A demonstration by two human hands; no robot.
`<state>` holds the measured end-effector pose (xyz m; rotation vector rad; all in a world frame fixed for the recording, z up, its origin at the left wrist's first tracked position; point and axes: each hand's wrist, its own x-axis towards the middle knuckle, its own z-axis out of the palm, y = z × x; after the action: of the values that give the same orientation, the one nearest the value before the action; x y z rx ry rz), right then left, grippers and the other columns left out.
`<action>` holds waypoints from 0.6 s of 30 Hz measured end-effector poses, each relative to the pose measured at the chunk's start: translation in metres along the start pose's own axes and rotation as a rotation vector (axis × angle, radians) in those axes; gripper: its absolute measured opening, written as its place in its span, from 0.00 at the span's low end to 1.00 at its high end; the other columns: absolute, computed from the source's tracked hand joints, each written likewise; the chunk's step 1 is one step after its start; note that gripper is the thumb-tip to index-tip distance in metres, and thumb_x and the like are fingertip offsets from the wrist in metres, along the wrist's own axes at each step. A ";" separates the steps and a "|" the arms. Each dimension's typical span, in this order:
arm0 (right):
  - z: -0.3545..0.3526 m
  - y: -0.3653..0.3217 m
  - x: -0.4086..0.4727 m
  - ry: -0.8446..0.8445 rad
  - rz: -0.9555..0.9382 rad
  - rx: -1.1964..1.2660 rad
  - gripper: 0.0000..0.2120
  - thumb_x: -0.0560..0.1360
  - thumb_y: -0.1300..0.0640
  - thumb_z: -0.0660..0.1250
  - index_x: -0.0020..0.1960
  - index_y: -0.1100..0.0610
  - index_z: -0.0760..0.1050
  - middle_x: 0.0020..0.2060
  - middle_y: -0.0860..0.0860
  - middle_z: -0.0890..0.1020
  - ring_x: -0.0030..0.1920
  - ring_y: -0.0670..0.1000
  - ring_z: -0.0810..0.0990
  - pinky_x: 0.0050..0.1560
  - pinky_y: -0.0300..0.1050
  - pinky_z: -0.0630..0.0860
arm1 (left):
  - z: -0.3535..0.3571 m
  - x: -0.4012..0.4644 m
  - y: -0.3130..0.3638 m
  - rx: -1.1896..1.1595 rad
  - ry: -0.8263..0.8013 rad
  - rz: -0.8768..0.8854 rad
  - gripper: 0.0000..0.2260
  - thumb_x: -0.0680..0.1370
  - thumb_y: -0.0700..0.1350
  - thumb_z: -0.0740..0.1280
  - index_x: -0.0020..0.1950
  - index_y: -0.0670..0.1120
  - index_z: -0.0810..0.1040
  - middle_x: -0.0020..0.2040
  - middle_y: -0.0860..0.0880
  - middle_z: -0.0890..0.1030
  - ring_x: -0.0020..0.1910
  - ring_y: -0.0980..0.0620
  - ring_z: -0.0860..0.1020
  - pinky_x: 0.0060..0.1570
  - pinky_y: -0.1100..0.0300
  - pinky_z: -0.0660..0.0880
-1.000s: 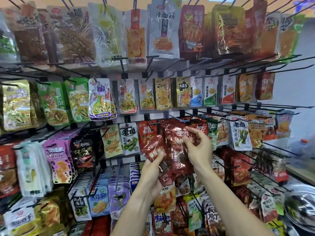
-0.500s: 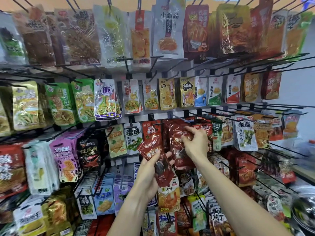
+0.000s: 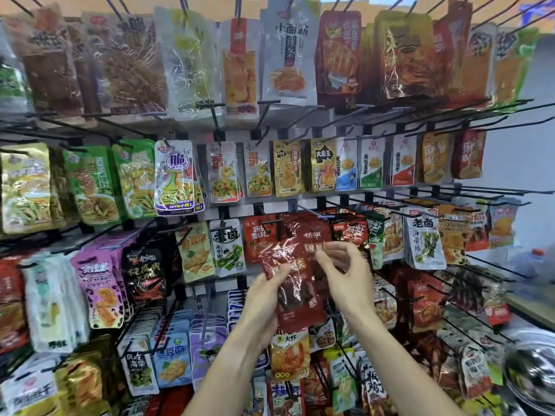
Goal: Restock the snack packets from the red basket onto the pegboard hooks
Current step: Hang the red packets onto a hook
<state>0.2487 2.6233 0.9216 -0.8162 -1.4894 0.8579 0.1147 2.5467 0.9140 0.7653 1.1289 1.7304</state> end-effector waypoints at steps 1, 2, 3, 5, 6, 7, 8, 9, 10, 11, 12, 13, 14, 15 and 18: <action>0.000 -0.001 -0.003 -0.035 0.024 0.114 0.10 0.77 0.53 0.75 0.56 0.50 0.79 0.52 0.44 0.85 0.51 0.38 0.83 0.52 0.33 0.78 | 0.005 0.000 -0.001 0.021 -0.035 0.001 0.14 0.83 0.47 0.69 0.65 0.40 0.81 0.56 0.40 0.88 0.55 0.40 0.87 0.58 0.43 0.82; 0.000 0.000 -0.003 -0.050 0.043 0.178 0.11 0.76 0.55 0.76 0.56 0.50 0.78 0.51 0.45 0.85 0.51 0.39 0.83 0.53 0.35 0.78 | 0.009 0.001 -0.002 0.050 -0.063 0.008 0.13 0.83 0.47 0.70 0.64 0.41 0.82 0.56 0.41 0.88 0.55 0.40 0.87 0.59 0.42 0.82; 0.001 0.002 -0.003 -0.048 0.055 0.196 0.11 0.76 0.56 0.77 0.55 0.49 0.78 0.51 0.46 0.85 0.51 0.40 0.84 0.54 0.36 0.77 | 0.013 0.001 -0.003 0.086 -0.087 0.022 0.13 0.83 0.48 0.70 0.63 0.42 0.82 0.55 0.41 0.88 0.55 0.40 0.87 0.60 0.42 0.82; 0.001 0.005 0.000 -0.013 0.059 0.174 0.11 0.75 0.58 0.77 0.54 0.48 0.80 0.52 0.46 0.84 0.54 0.43 0.82 0.57 0.41 0.78 | 0.021 0.003 -0.005 0.183 -0.096 0.098 0.14 0.81 0.50 0.72 0.63 0.45 0.82 0.55 0.44 0.88 0.53 0.43 0.87 0.57 0.46 0.83; 0.000 0.008 0.002 0.017 0.053 0.171 0.11 0.75 0.59 0.77 0.54 0.48 0.81 0.52 0.45 0.84 0.55 0.44 0.82 0.59 0.42 0.78 | 0.024 0.003 -0.006 0.244 -0.081 0.156 0.16 0.79 0.50 0.74 0.66 0.47 0.80 0.55 0.46 0.88 0.53 0.46 0.87 0.54 0.50 0.84; 0.000 0.010 0.004 0.052 0.050 0.184 0.11 0.75 0.60 0.77 0.54 0.48 0.82 0.52 0.45 0.85 0.55 0.44 0.82 0.60 0.44 0.79 | 0.025 0.004 -0.007 0.308 -0.055 0.216 0.20 0.79 0.50 0.75 0.69 0.50 0.77 0.57 0.50 0.86 0.53 0.50 0.86 0.51 0.55 0.84; -0.001 0.012 0.008 0.081 0.052 0.206 0.11 0.75 0.61 0.77 0.54 0.48 0.83 0.51 0.45 0.85 0.54 0.45 0.82 0.61 0.46 0.79 | 0.025 0.006 -0.009 0.374 -0.023 0.285 0.24 0.79 0.49 0.76 0.73 0.53 0.72 0.58 0.54 0.83 0.54 0.55 0.85 0.48 0.60 0.84; -0.002 0.013 0.011 0.101 0.054 0.222 0.11 0.75 0.61 0.77 0.54 0.48 0.83 0.51 0.45 0.85 0.54 0.45 0.82 0.62 0.47 0.79 | 0.024 0.009 -0.010 0.436 0.003 0.348 0.28 0.79 0.48 0.76 0.76 0.57 0.67 0.59 0.57 0.79 0.54 0.59 0.82 0.46 0.63 0.83; -0.001 0.013 0.015 0.108 0.053 0.222 0.12 0.76 0.61 0.76 0.55 0.48 0.83 0.51 0.44 0.85 0.55 0.45 0.82 0.62 0.48 0.79 | 0.023 0.012 -0.012 0.481 0.016 0.408 0.31 0.79 0.47 0.75 0.78 0.61 0.64 0.61 0.59 0.76 0.53 0.61 0.81 0.45 0.65 0.81; 0.000 0.012 0.019 0.105 0.044 0.207 0.12 0.76 0.62 0.76 0.55 0.48 0.84 0.52 0.43 0.85 0.55 0.44 0.82 0.63 0.48 0.79 | 0.022 0.014 -0.012 0.523 0.024 0.470 0.33 0.80 0.46 0.75 0.78 0.64 0.63 0.62 0.59 0.74 0.53 0.63 0.80 0.45 0.66 0.81; 0.002 0.011 0.022 0.102 0.030 0.188 0.13 0.76 0.61 0.76 0.56 0.47 0.83 0.52 0.42 0.85 0.56 0.43 0.82 0.63 0.47 0.79 | 0.020 0.018 -0.013 0.573 0.036 0.532 0.32 0.80 0.46 0.75 0.77 0.67 0.63 0.64 0.60 0.74 0.54 0.64 0.79 0.48 0.65 0.81; 0.004 0.010 0.024 0.103 0.015 0.176 0.13 0.76 0.61 0.76 0.56 0.46 0.83 0.52 0.41 0.85 0.56 0.42 0.82 0.63 0.46 0.78 | 0.020 0.020 -0.012 0.630 0.046 0.586 0.30 0.81 0.46 0.74 0.76 0.68 0.66 0.66 0.61 0.74 0.55 0.65 0.78 0.52 0.64 0.81; 0.005 0.009 0.025 0.105 0.002 0.173 0.13 0.76 0.61 0.76 0.57 0.46 0.83 0.52 0.41 0.85 0.56 0.42 0.81 0.63 0.45 0.78 | 0.021 0.023 -0.011 0.679 0.052 0.631 0.27 0.81 0.46 0.73 0.74 0.68 0.68 0.67 0.62 0.74 0.57 0.65 0.76 0.54 0.64 0.80; 0.006 0.008 0.027 0.111 -0.009 0.168 0.14 0.77 0.61 0.75 0.58 0.46 0.83 0.53 0.40 0.85 0.56 0.40 0.81 0.62 0.43 0.78 | 0.021 0.024 -0.011 0.715 0.054 0.665 0.25 0.82 0.46 0.73 0.73 0.67 0.70 0.68 0.63 0.73 0.58 0.66 0.75 0.55 0.65 0.79; 0.008 0.010 0.030 0.108 -0.017 0.134 0.15 0.78 0.60 0.74 0.61 0.46 0.83 0.55 0.37 0.83 0.58 0.36 0.78 0.64 0.42 0.76 | 0.023 0.031 -0.011 0.757 0.060 0.694 0.24 0.82 0.46 0.72 0.76 0.62 0.71 0.68 0.62 0.72 0.57 0.64 0.75 0.54 0.67 0.78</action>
<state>0.2388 2.6540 0.9275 -0.7382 -1.3276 0.8781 0.1255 2.5851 0.9138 1.7359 1.7254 1.8536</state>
